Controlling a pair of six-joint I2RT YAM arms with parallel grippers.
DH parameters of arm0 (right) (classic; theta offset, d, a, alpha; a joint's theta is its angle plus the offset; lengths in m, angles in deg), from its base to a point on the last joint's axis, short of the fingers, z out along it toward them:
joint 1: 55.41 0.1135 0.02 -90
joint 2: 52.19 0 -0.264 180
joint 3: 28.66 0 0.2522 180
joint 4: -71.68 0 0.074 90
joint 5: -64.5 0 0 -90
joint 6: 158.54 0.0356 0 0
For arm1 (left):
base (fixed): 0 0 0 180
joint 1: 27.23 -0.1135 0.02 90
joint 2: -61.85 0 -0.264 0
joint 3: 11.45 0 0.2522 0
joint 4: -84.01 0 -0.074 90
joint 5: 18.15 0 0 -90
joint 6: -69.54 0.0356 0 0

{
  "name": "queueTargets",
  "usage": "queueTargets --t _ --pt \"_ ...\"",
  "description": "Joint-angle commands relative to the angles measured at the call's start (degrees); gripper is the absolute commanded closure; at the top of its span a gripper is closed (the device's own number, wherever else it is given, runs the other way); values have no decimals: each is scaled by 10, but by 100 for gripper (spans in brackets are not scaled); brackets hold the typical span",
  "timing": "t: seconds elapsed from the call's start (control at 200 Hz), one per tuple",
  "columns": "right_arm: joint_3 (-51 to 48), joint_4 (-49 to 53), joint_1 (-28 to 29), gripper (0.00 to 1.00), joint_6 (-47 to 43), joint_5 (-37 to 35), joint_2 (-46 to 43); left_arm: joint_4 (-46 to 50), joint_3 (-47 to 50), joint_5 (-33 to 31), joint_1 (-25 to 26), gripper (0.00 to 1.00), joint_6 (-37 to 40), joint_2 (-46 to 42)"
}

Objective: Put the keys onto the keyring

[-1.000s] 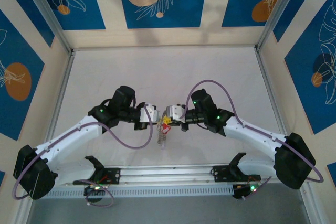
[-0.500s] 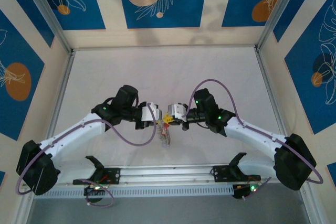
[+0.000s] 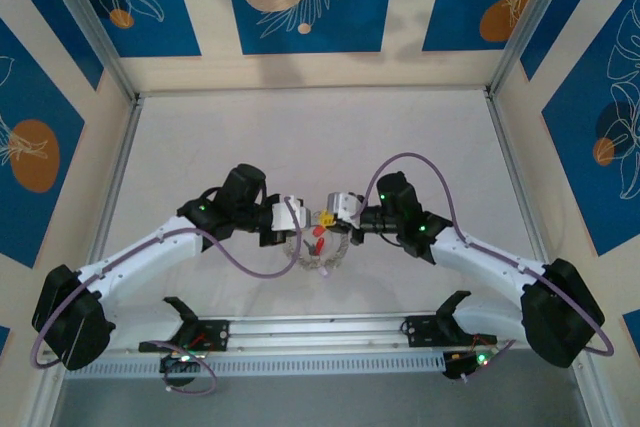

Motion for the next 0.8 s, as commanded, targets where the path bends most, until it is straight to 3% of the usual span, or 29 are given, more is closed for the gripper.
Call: queueTargets --t 0.0,0.18,0.39,0.54,0.69,0.795 --pt "-28 -65 -34 74 92 -98 -31 -39 20 -49 5 98 -61 8" --pt "8 10 -93 56 297 -152 -17 -142 63 -128 1 72 -163 0" --pt "77 120 -137 60 473 -123 52 -157 53 -180 -7 66 -255 17" --pt "114 169 -137 63 511 -59 128 -132 53 -239 -24 61 -334 5" --pt "131 200 -135 57 517 -25 192 -116 68 -264 -45 46 -482 1" --pt "157 235 -134 55 511 15 247 -104 72 -211 -46 44 -552 14"
